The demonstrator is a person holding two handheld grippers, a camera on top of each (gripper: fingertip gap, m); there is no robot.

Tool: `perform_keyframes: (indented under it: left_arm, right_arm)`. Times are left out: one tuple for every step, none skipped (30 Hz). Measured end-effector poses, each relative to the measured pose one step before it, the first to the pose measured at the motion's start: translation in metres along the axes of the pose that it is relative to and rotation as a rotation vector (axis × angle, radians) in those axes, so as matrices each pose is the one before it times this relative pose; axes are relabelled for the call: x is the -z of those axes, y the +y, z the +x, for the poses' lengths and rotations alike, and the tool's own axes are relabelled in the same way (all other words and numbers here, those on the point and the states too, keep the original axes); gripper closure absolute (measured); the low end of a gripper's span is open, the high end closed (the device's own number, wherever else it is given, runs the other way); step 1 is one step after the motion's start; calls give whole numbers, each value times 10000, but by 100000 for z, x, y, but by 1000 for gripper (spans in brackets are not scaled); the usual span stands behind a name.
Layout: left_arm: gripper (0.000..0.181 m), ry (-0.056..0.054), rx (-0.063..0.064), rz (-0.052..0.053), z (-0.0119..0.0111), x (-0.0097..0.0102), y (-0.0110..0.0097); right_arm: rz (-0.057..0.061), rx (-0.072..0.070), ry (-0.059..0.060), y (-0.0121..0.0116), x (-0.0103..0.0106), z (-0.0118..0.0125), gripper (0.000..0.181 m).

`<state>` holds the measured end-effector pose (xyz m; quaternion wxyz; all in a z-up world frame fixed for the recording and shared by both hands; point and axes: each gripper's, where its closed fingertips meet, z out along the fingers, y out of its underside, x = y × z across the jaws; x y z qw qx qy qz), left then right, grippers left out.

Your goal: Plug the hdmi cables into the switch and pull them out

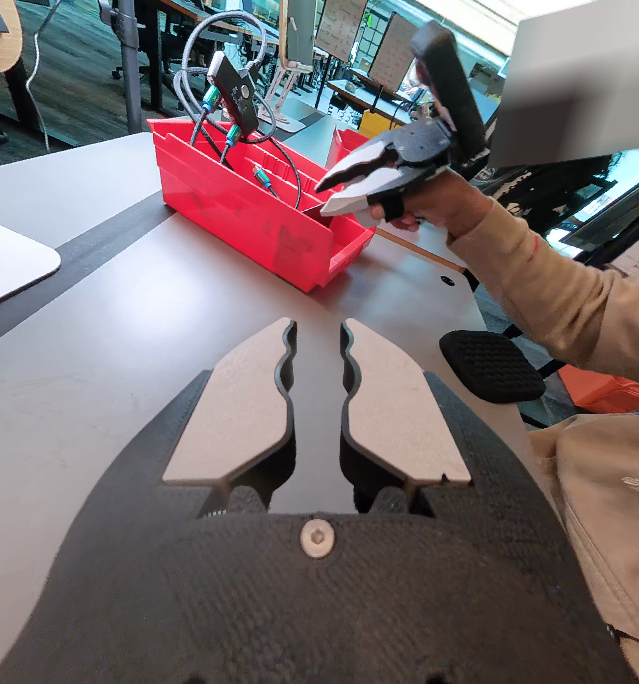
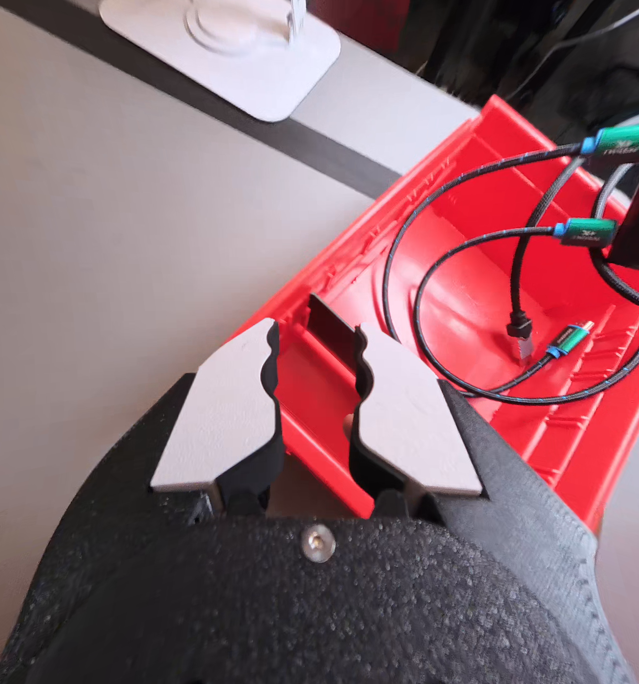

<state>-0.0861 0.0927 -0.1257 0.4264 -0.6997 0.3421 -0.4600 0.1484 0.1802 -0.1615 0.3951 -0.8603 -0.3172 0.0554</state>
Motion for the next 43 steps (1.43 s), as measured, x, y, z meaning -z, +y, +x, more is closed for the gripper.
perform_keyframes:
  left_arm:
    - [159,-105,-37,-57,-127,12,69]
    - [159,-132,-54,-56,-174,34,73]
    - [159,-163,-75,-51,-199,54,60]
    - [158,-169,-76,-67,-233,67,83]
    - [158,-177,-69,-79,-262,77,101]
    - [158,-222,-70,-62,-323,90,63]
    - [158,-257,-81,-47,-359,112,48]
    - [158,-241,-81,-62,-321,124,52]
    - [157,-246,-55,-106,-320,129,108]
    - [156,-381,-50,-187,-508,151,215]
    - [156,-467,-125,-240,-599,172,278]
    - [155,-515,-179,-248,-665,166,317]
    - [155,-530,-160,-220,-728,147,276]
    - [154,-463,-79,-168,-677,100,227]
    - [154,-362,6,-127,-569,54,173]
    - [153,-272,36,-88,-461,6,148]
    - [153,-234,17,-85,-385,-35,173]
    - [152,-257,0,-119,-418,-52,217]
    - [152,-283,-24,-152,-434,-83,240]
    - [151,-276,-46,-125,-396,-57,209]
    - [151,-219,-49,-87,-280,-23,140]
    - [150,-177,-31,-70,-227,19,81]
    - [150,-173,-25,-69,-219,53,54]
    - [149,-211,-49,-58,-291,109,21]
    - [149,-251,-73,-54,-366,189,8]
    - [148,-262,-81,-72,-436,265,16]
    - [148,-310,-70,-67,-565,356,21]
    - [148,-343,-52,-39,-711,452,-4]
    - [148,-343,-32,-25,-833,504,35]
    - [147,-319,15,-45,-957,537,118]
    - [147,-277,65,-72,-1091,576,198]
    - [147,-268,82,-112,-1246,597,281]
    - [147,-287,41,-212,-1428,604,430]
    - [146,-387,-43,-338,-1720,593,585]
    - [146,-507,-116,-430,-2011,592,713]
    - [145,-435,-95,-432,-2034,551,732]
    - [145,-235,26,-356,-1857,488,611]
    - [145,-145,100,-300,-1810,411,503]
    - [145,-159,52,-314,-1827,282,499]
    - [144,-129,-49,-381,-1715,118,602]
    - [144,-78,-106,-410,-1499,-38,653]
    - [144,116,-170,-362,-1028,-164,622]
    - [144,280,-152,-349,-624,-242,626]
  right_arm:
    - [466,29,158,-457,126,-1061,142]
    - [587,-59,-6,-708,230,-1386,139]
    - [590,-8,-189,-715,194,-1689,141]
    - [512,-2,-238,-587,25,-1724,141]
    - [446,-22,-296,-419,-202,-1691,141]
    - [327,-47,-355,-133,-441,-1608,141]
    - [276,-71,-289,83,-617,-1305,141]
    - [173,-80,-203,342,-761,-928,141]
    - [161,-129,-205,446,-782,-682,139]
    - [245,-237,-131,388,-649,-427,139]
    - [268,-220,-114,379,-530,-311,139]
    - [188,-145,-43,422,-398,-160,139]
    - [66,-73,-91,442,-292,-223,138]
    - [-6,6,-74,398,-164,-220,137]
    - [55,52,-20,205,-25,-144,137]
    - [120,4,-14,66,84,-131,138]
    - [98,-97,-71,41,120,-166,138]
    - [54,-149,-98,55,100,-174,138]
    - [80,-89,-60,8,100,-139,138]
    - [68,32,-34,-39,91,-100,138]
    - [77,115,20,-84,71,-38,138]
    - [106,151,37,-153,66,15,139]
    - [54,118,17,-108,37,10,139]
    - [90,37,8,-141,38,40,139]
    - [71,-40,-3,-92,39,64,139]
    - [37,-77,-24,-29,23,48,139]
    - [64,-65,-8,-18,28,70,139]
    - [55,-12,33,5,30,92,139]
    - [4,56,41,59,10,95,139]
    - [13,79,39,5,36,71,138]
    - [18,45,8,-33,33,42,138]
    - [20,1,6,-54,44,56,138]
    - [41,-6,-5,-117,52,36,138]
    - [44,1,0,-116,70,41,138]
    - [44,6,11,-117,70,58,139]
    - [30,6,-17,-80,32,23,139]
    - [21,-2,-22,-34,2,13,139]
    - [-15,-5,-31,27,-41,6,139]
    - [-33,-4,-40,81,-78,-2,139]
    - [-36,2,-34,112,-89,3,139]
    - [-36,12,-24,124,-85,4,139]
    - [-30,11,-28,121,-63,-17,140]
    - [-35,-3,-43,140,-55,-54,140]
